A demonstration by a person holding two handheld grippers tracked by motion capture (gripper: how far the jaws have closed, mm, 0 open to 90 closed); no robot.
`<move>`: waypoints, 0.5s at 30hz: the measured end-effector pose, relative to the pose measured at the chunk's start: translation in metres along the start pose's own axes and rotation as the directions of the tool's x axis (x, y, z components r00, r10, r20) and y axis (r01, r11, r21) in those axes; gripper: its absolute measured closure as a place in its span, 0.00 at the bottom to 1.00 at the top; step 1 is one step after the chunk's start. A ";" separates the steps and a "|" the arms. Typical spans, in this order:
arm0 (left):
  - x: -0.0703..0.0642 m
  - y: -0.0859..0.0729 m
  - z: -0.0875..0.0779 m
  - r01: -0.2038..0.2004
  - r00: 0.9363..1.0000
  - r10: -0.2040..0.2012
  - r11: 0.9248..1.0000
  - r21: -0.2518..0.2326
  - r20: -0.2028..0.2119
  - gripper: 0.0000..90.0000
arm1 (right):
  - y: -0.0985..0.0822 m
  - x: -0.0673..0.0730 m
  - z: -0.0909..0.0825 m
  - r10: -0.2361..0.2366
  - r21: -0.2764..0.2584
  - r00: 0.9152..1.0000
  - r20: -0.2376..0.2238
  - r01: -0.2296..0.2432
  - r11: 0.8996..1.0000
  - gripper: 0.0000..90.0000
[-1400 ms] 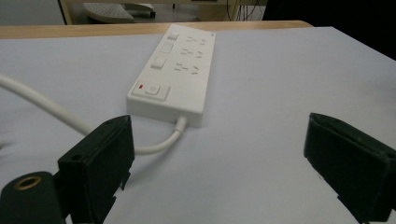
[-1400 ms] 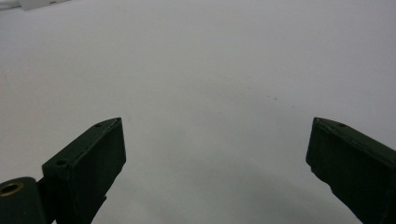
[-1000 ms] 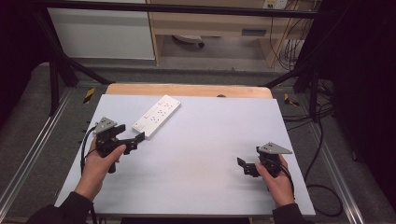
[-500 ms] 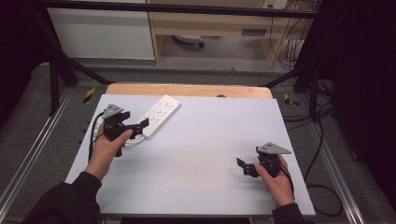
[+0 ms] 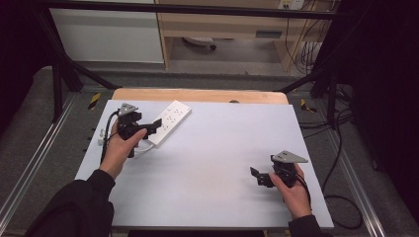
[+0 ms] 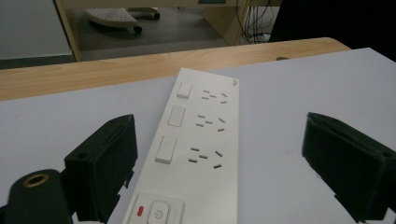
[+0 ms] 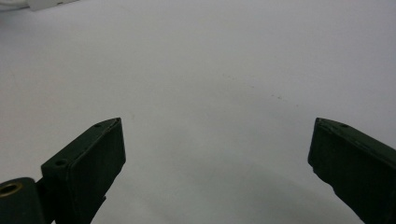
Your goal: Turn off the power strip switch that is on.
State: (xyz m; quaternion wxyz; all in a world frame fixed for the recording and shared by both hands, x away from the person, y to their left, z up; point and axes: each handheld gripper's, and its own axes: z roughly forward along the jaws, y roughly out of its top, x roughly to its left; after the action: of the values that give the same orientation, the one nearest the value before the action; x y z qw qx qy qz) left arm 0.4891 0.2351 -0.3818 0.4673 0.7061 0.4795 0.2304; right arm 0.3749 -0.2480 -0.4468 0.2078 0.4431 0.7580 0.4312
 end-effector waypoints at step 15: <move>0.010 0.012 0.026 0.033 0.999 -0.033 0.999 0.016 -0.008 0.14 | 0.000 0.001 -0.001 0.002 -0.007 1.000 -0.013 -0.002 1.000 0.05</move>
State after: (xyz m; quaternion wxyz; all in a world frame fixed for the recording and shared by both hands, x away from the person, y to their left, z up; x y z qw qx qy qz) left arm 0.5192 0.2312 -0.3840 0.4635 0.7010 0.4947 0.2214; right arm 0.3744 -0.2476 -0.4461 0.2043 0.4402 0.7573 0.4370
